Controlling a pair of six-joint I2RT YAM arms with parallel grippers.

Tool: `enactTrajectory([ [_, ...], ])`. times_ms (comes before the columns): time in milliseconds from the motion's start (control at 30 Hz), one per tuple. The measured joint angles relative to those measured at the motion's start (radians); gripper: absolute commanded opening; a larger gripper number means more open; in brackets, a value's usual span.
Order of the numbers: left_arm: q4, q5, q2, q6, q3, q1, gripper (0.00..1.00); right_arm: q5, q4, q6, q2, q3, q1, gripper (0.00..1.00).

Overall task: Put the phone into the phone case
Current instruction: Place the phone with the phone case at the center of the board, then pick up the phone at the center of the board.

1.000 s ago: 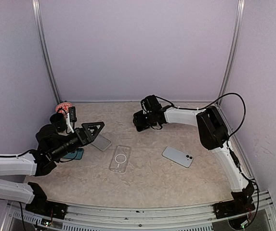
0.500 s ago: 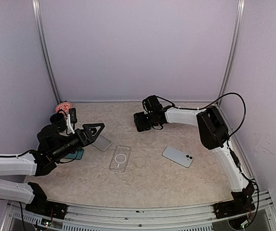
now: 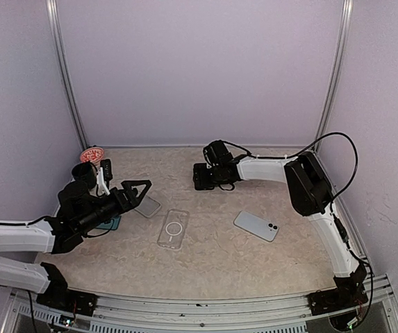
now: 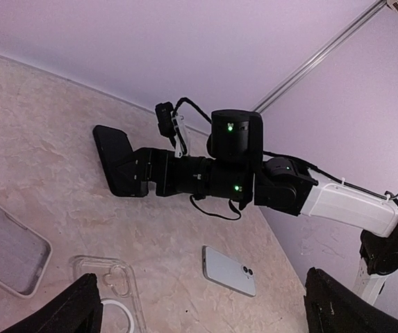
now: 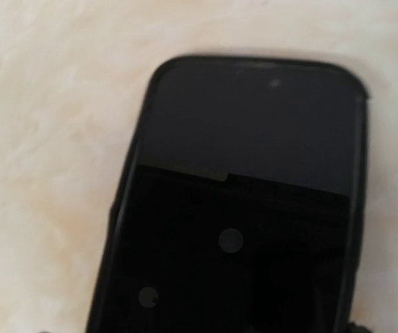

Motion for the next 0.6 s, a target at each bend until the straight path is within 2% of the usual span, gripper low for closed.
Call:
enactTrajectory([
  [167, -0.012, -0.026, 0.008, 0.0, 0.0, -0.002, 0.99, 0.007, -0.001, -0.007, -0.025, -0.039, 0.013, 0.92],
  [267, -0.018, -0.043, 0.009, 0.0, 0.0, -0.002, 0.99, 0.019, -0.006, -0.019, -0.045, -0.066, 0.015, 0.98],
  [367, -0.019, -0.053, 0.01, 0.001, 0.0, -0.002, 0.99, 0.036, -0.011, -0.038, -0.09, -0.121, 0.015, 0.99],
  [600, -0.038, -0.051, 0.039, 0.019, 0.0, -0.002, 0.99, 0.049, -0.011, -0.109, -0.311, -0.28, 0.015, 0.99],
])
